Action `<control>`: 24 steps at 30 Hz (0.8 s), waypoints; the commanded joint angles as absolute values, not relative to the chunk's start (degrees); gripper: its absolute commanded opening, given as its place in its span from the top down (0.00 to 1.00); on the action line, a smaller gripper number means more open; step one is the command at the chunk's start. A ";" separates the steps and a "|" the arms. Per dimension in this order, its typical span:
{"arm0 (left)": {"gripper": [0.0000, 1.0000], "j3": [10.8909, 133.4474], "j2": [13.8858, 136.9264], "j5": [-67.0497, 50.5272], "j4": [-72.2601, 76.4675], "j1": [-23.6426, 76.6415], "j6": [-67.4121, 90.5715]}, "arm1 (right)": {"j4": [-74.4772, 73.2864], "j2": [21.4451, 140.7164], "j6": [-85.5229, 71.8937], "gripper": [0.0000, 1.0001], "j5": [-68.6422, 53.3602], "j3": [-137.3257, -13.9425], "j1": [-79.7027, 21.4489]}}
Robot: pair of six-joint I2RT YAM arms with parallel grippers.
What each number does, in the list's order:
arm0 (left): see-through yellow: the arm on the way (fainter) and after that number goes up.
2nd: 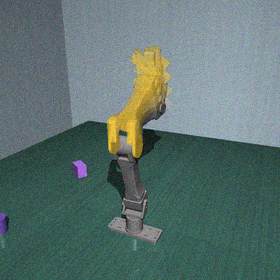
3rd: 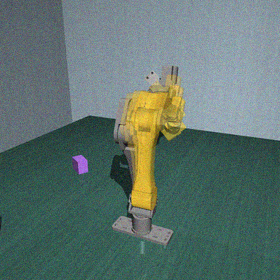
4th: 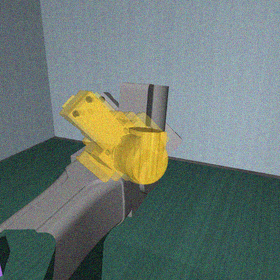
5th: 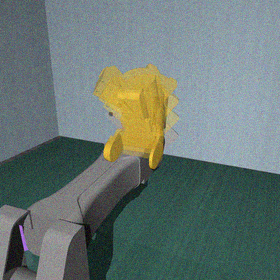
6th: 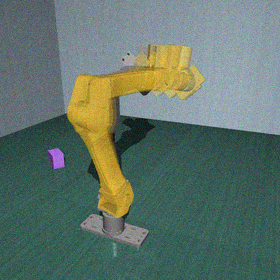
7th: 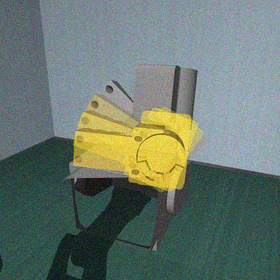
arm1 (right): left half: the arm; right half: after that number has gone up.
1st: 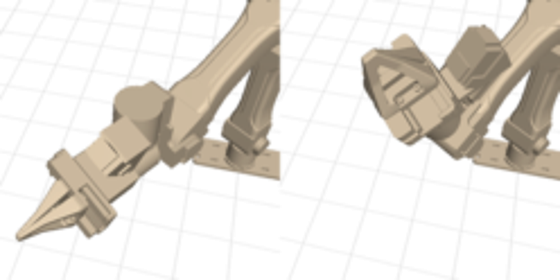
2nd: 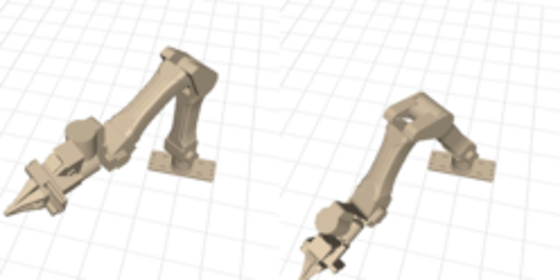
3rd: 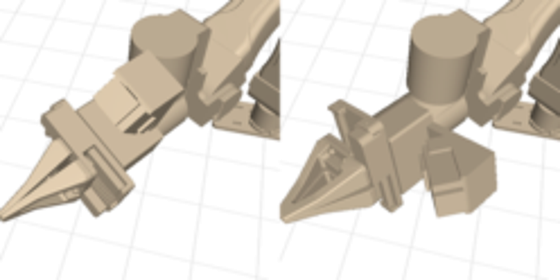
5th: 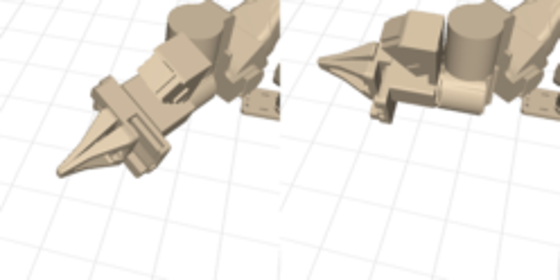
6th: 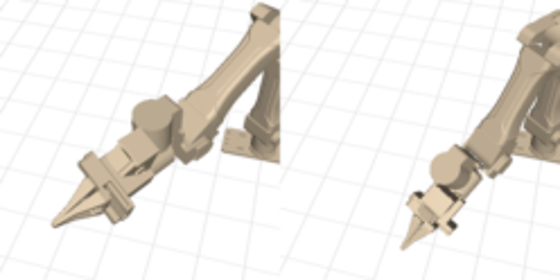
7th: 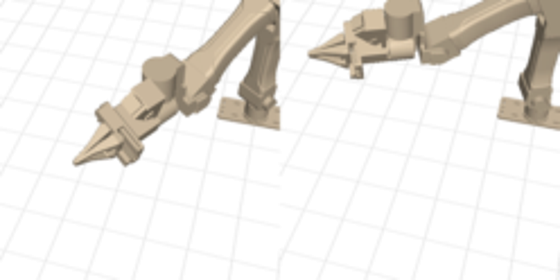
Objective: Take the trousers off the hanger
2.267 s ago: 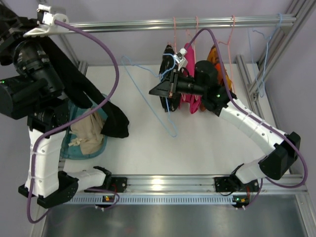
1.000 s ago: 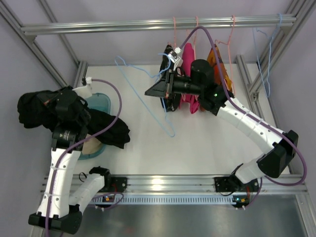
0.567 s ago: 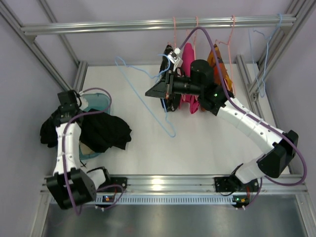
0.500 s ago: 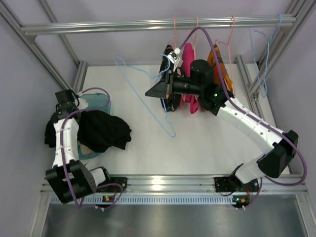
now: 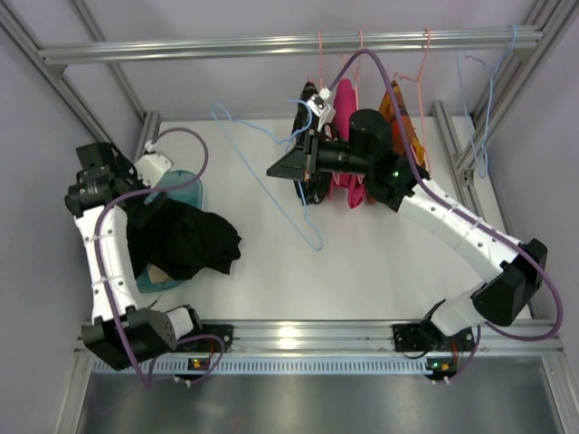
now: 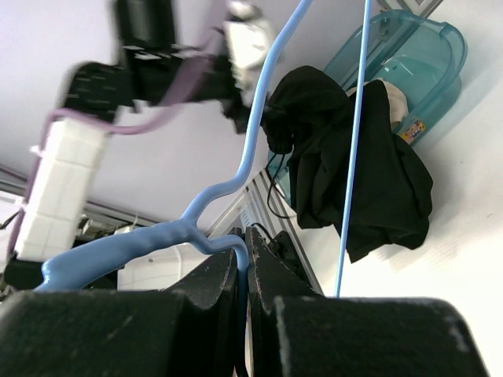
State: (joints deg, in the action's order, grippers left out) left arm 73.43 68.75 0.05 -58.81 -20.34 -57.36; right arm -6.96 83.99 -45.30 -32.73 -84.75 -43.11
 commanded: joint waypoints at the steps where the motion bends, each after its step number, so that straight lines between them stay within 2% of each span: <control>1: 0.06 88.13 63.81 -24.12 -73.62 -20.57 -61.32 | -5.54 80.68 -42.02 1.00 -32.61 -84.82 -43.42; 3: 0.02 92.88 62.41 -34.04 -79.18 -20.57 -63.19 | -6.24 80.07 -40.79 1.00 -32.43 -84.64 -43.42; 5: 0.02 93.51 62.40 -36.64 -81.81 -19.34 -63.98 | -6.94 79.11 -39.64 1.00 -31.99 -84.20 -43.33; 9: 0.02 84.86 63.19 -32.35 -82.27 -7.68 -61.88 | -7.03 76.30 -37.53 1.00 -30.85 -82.88 -43.33; 10: 0.03 82.90 63.19 -31.65 -82.27 -1.56 -61.53 | -7.29 75.68 -36.66 1.00 -30.24 -82.62 -43.24; 16: 0.07 76.03 69.16 -32.52 -81.48 9.21 -63.28 | -9.05 69.53 -32.09 1.00 -23.93 -81.30 -43.07; 19: 0.06 72.35 70.66 -27.26 -75.09 14.30 -61.52 | -9.23 67.07 -31.29 1.00 -22.24 -81.04 -42.63; 20: 0.06 71.03 72.14 -21.68 -73.84 16.07 -61.35 | -9.23 66.45 -31.38 1.00 -22.24 -80.95 -42.37; 24: 0.03 64.69 77.24 -11.53 -68.57 25.21 -63.45 | -9.58 65.48 -32.17 1.00 -22.41 -81.04 -40.17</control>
State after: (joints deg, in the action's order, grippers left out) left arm 67.53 74.06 -19.88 -72.84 21.21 -61.43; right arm -10.76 66.32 -33.39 -24.08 -80.97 -41.58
